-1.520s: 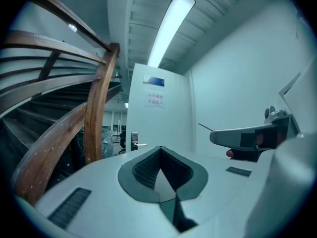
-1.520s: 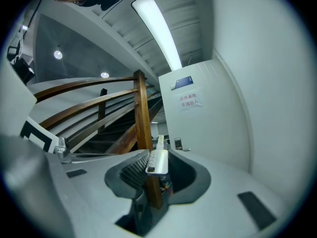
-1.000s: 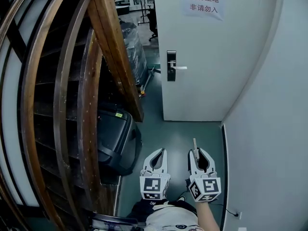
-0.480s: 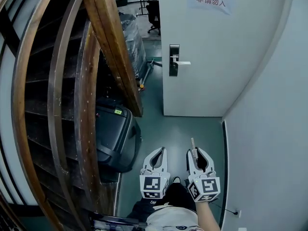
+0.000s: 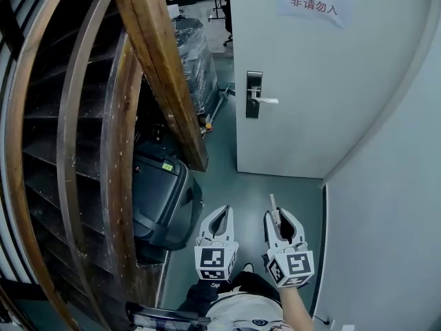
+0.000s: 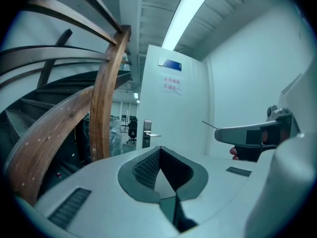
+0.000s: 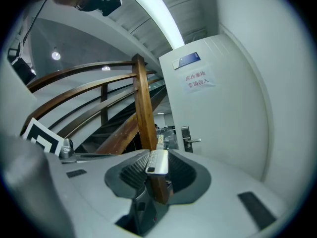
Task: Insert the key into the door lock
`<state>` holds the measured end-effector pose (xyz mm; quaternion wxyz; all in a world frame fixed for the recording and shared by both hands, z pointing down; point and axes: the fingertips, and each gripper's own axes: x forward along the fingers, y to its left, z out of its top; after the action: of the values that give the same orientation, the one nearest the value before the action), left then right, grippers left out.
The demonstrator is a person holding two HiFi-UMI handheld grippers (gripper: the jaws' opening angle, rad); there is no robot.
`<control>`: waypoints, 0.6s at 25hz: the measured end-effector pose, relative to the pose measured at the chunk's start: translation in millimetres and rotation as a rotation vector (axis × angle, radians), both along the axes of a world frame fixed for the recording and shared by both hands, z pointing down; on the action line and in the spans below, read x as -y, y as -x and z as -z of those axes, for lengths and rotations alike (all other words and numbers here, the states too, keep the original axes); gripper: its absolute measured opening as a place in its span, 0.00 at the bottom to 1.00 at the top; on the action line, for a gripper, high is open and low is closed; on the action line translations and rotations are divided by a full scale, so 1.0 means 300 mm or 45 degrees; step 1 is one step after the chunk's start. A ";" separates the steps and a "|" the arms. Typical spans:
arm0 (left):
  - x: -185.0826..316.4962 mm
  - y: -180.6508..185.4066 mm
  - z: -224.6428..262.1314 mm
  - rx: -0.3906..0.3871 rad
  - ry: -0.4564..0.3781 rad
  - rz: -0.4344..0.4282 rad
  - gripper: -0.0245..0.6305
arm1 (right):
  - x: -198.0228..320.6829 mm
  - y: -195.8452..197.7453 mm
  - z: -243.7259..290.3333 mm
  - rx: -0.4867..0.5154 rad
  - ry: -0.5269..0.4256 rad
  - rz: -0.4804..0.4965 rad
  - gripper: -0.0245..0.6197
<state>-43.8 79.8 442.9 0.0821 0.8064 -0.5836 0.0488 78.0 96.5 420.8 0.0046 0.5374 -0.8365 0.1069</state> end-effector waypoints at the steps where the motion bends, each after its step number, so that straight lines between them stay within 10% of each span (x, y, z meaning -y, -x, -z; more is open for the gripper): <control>1: 0.020 -0.017 0.008 -0.001 -0.007 0.005 0.04 | 0.018 -0.015 0.002 0.001 -0.001 0.007 0.22; 15: 0.311 -0.039 0.012 0.021 -0.011 0.009 0.04 | 0.311 -0.019 -0.010 0.021 0.005 0.037 0.22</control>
<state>-32.1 -13.5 439.3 0.0740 0.8042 -0.5874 0.0526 83.6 3.2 424.0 0.0002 0.5242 -0.8441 0.1128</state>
